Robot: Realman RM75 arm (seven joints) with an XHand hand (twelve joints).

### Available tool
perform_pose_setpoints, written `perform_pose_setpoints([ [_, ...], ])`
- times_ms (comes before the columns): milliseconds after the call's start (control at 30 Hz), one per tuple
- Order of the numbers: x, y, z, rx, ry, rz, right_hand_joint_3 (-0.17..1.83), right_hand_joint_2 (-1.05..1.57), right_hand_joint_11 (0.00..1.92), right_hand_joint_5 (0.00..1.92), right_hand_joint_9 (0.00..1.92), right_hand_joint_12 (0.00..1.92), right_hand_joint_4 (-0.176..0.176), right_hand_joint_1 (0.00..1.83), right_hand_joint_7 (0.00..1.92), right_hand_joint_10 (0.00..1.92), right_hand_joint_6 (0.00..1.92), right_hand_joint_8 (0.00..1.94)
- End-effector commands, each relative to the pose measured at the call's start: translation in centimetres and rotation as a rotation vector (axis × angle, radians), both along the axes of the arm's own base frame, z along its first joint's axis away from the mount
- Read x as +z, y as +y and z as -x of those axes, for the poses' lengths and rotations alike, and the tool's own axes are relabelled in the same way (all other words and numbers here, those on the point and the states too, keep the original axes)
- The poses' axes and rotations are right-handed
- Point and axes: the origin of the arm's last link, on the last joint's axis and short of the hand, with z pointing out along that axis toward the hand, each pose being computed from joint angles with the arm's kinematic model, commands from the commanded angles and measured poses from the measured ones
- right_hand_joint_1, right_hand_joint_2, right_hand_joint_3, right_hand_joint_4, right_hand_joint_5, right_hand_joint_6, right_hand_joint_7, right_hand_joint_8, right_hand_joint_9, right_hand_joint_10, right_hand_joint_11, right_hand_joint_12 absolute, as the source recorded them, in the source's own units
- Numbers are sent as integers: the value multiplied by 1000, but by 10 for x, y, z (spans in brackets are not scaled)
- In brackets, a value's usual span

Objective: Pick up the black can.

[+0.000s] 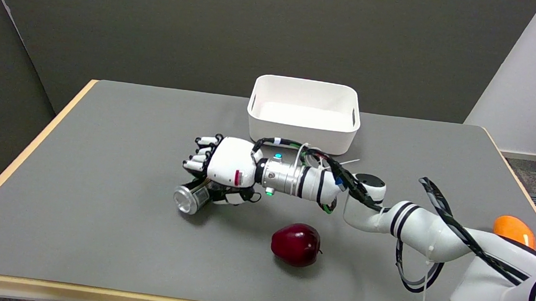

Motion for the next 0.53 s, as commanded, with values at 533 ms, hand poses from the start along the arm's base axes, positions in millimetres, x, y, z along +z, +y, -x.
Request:
perform_pose_setpoints([
  [533, 126, -32, -155, 489, -95, 511, 294, 1128, 376, 550, 704, 1413, -119, 1172, 864, 1289, 1606, 1300],
])
